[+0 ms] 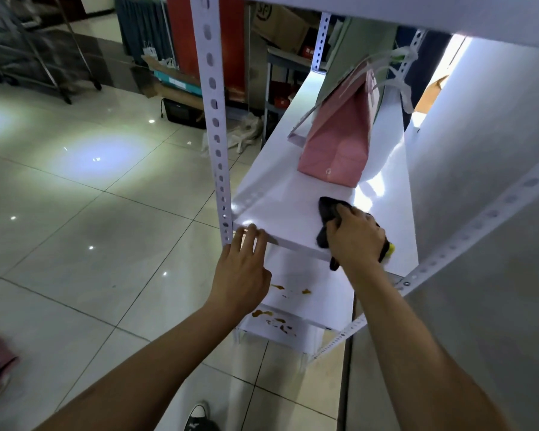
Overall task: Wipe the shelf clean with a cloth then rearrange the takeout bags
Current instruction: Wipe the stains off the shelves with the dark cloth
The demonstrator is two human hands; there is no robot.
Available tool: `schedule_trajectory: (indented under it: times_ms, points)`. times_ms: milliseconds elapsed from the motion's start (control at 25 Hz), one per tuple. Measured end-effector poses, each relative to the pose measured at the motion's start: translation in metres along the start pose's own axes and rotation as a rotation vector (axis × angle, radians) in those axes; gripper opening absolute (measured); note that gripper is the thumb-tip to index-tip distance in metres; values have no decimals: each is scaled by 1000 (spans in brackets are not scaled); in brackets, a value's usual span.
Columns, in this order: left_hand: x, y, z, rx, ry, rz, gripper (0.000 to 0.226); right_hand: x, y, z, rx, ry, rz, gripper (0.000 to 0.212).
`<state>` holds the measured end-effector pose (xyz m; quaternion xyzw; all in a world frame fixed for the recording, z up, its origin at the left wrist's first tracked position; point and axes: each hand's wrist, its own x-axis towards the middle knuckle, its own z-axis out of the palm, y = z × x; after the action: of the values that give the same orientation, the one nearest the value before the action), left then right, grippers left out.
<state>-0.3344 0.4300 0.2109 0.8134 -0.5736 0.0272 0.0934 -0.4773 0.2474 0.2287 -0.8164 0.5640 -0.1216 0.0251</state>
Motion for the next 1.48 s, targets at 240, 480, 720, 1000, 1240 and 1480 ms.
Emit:
schedule_trajectory:
  times_ms: [240,480,720,1000,1240,1480]
  points:
    - [-9,-16,10,-80,-3,41,78,-10,-28,13,42,121,-58,49]
    - [-11,-27,14,-155,-12,75,81,-56,-39,12,57,216,-91,43]
    - [-28,-35,37,-249,11,113,76,-111,-29,25,72,412,-53,35]
    - [-82,-44,114,-238,-174,88,67,-143,-16,46,301,430,-83,36]
    - [-107,-42,184,-192,-291,29,74,-204,33,142,475,146,48,43]
    - [-122,-36,253,-151,-367,-10,76,-182,68,215,529,42,62,45]
